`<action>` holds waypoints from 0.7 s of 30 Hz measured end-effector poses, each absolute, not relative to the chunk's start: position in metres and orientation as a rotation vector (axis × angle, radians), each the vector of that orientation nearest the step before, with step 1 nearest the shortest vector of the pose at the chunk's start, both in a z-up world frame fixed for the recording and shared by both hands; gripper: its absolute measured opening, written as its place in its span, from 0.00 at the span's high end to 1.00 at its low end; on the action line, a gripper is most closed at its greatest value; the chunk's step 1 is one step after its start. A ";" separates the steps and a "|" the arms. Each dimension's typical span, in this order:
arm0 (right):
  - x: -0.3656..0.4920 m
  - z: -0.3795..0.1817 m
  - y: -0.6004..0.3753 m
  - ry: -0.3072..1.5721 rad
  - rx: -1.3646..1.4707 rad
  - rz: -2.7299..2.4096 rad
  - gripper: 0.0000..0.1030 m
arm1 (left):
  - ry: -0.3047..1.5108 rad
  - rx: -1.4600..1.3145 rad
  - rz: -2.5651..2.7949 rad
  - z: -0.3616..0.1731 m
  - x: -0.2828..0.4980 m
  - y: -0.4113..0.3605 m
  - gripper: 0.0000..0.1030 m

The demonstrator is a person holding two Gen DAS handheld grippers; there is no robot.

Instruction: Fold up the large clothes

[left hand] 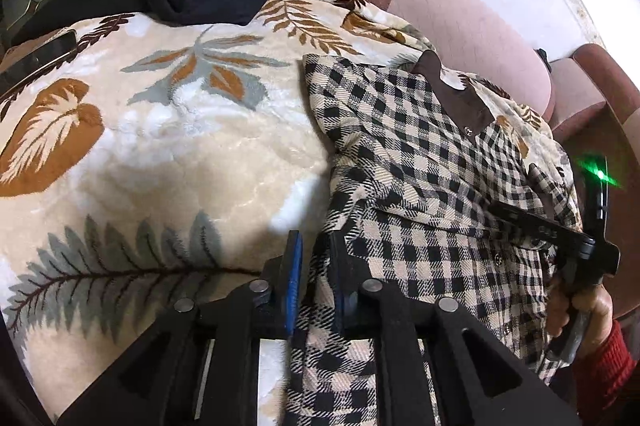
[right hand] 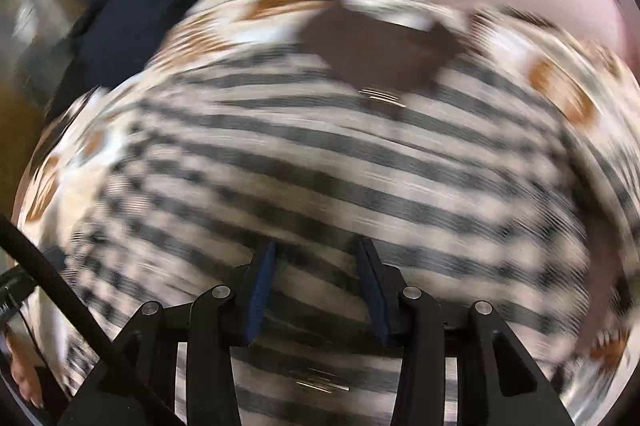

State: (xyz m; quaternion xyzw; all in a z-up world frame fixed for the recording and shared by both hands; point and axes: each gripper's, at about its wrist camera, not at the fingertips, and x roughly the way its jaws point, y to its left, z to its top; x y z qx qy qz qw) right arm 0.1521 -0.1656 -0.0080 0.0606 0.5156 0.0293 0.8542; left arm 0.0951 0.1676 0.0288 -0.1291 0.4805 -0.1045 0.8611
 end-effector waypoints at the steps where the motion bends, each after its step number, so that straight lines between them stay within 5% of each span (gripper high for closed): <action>1: 0.147 -0.008 -0.189 1.077 0.151 0.005 0.56 | 1.007 -0.263 -0.221 0.029 0.095 0.165 0.87; 4: 0.130 -0.003 -0.256 1.051 0.292 -0.064 0.65 | 1.004 -0.233 -0.224 0.027 0.094 0.156 0.81; 7: 0.104 0.013 -0.298 0.997 0.388 -0.115 0.64 | 0.995 -0.198 -0.220 0.022 0.092 0.146 0.72; 11: 0.063 0.028 -0.341 0.911 0.449 -0.171 0.59 | 0.991 -0.154 -0.210 0.014 0.086 0.131 0.63; 13: 0.050 0.027 -0.367 0.875 0.496 -0.215 0.46 | 0.993 -0.139 -0.210 0.009 0.082 0.123 0.62; 21: 0.026 -0.011 -0.501 0.806 0.820 -0.381 0.44 | 0.929 -0.043 -0.157 -0.003 0.072 0.096 0.35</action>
